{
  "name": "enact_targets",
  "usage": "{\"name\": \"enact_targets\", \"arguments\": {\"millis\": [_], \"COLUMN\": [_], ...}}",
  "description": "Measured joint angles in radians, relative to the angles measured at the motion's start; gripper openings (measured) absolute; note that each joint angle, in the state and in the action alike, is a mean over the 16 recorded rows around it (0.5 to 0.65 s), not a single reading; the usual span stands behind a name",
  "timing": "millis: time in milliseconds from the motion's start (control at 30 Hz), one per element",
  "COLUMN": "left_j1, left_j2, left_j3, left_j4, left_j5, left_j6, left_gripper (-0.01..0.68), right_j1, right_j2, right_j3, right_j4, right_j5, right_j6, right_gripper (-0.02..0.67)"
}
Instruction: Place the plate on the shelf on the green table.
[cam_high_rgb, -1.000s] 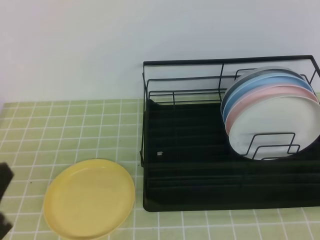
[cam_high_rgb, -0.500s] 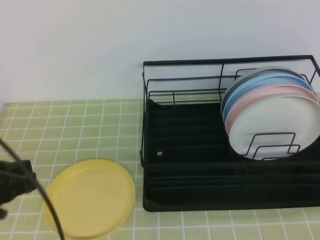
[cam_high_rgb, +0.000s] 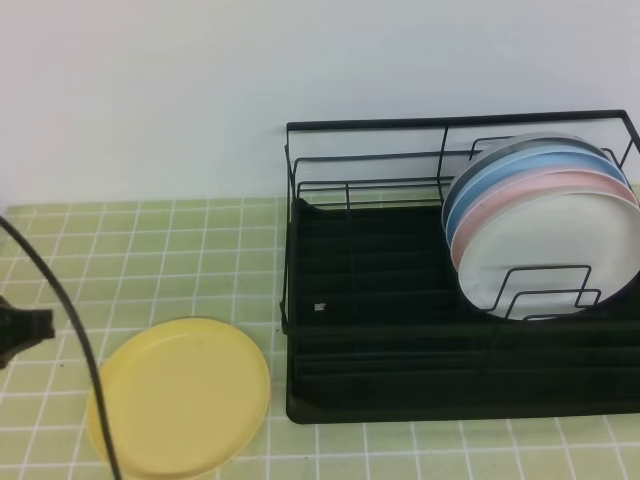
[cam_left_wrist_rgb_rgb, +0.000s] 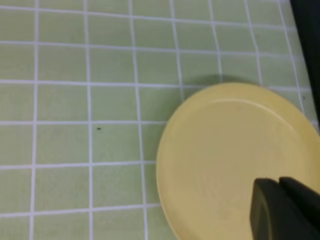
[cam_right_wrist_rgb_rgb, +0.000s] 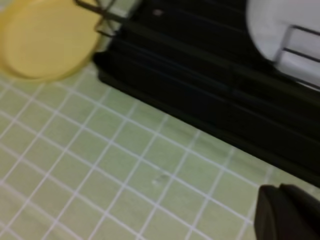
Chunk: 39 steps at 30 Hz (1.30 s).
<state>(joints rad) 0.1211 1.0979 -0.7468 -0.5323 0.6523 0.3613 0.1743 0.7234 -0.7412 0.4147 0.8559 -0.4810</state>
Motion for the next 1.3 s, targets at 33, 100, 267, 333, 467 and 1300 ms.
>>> {"name": "enact_targets", "arguments": {"millis": [33,100,267,333,467,1300], "left_j1": [0.02,0.059,0.129,0.144,0.154,0.088], "left_j2": [0.016,0.052,0.155,0.201,0.287,0.594], "left_j3": [-0.004,-0.008,-0.012,-0.013,-0.017,-0.132], "left_j4": [-0.006,-0.025,-0.098,-0.12,-0.152,-0.16], "left_j5": [0.018,0.052,0.118,0.137,0.151,0.059], "left_j6": [0.011,0.035,0.115,0.141,0.183,0.208], "left_gripper": [-0.003,-0.003,-0.003,-0.003,-0.001,0.303], "right_j1": [0.001,0.004,0.008,0.009,0.013,0.014], "right_j2": [0.014,0.037,0.066,0.07,0.072,0.072], "right_j3": [-0.001,-0.002,-0.003,-0.003,-0.003,-0.003], "right_j4": [0.031,0.092,0.23,0.273,0.331,0.39], "right_j5": [0.011,0.028,0.066,0.081,0.106,0.138], "right_j6": [-0.031,-0.089,-0.199,-0.225,-0.247,-0.252], "right_gripper": [-0.004,-0.004,-0.004,-0.004,-0.004,-0.004]}}
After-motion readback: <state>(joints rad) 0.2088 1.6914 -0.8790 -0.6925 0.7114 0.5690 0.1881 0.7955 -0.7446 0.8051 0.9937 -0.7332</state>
